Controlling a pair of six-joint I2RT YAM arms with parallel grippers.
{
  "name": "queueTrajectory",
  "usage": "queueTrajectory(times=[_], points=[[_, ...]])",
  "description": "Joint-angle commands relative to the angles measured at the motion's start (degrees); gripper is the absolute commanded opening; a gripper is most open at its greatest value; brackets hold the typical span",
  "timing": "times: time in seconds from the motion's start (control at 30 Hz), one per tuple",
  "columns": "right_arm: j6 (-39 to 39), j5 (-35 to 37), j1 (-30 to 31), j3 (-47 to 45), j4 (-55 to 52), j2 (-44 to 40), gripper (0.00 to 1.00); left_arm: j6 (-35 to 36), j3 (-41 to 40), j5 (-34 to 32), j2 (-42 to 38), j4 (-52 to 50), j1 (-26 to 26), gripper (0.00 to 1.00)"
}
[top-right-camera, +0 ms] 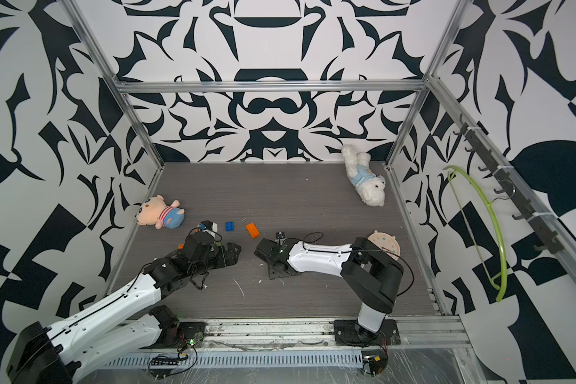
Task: Assemble the number 5 with lego
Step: Adjust the lego brick at the center of the board, then pick up the lego brick from the center of the board.
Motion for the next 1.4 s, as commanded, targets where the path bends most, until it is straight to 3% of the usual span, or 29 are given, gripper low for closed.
queueTrajectory(times=[0.0, 0.37, 0.6, 0.8, 0.93, 1.03, 1.13, 1.37], points=[[-3.17, -3.13, -0.28, -0.32, 0.44, -1.39, 0.69, 0.13, -0.68, 1.05, 0.29, 0.99, -0.08, 0.99], [-1.27, -5.42, -0.28, -1.07, -0.36, -0.13, 0.71, 0.27, -0.56, 1.05, 1.45, 1.5, -0.05, 0.99], [-1.03, -3.55, -0.28, 0.21, -2.83, -1.65, 0.85, 0.46, -0.08, 1.34, 1.71, 1.45, -0.1, 0.99], [-0.55, 2.84, -0.36, 1.78, -5.74, -7.42, 0.9, 0.41, 0.41, 1.21, 0.84, 1.3, -0.05, 0.99], [-1.18, 4.08, -0.83, 2.03, -4.08, -9.55, 0.88, -0.11, 1.01, 0.92, 0.88, 1.29, -0.1, 0.99], [-2.44, 0.21, -3.02, 0.79, 0.02, -9.9, 0.81, -0.69, 1.16, 0.93, 0.84, 1.49, -0.08, 0.99], [-1.52, -3.94, -5.6, 1.92, 0.63, -7.4, 0.77, -1.57, 0.94, 1.57, 0.88, 2.46, -0.08, 0.99], [1.77, -4.37, -6.05, 5.54, 0.59, -2.66, 0.74, -1.97, 1.63, 2.14, 0.98, 1.99, -0.06, 0.99]])
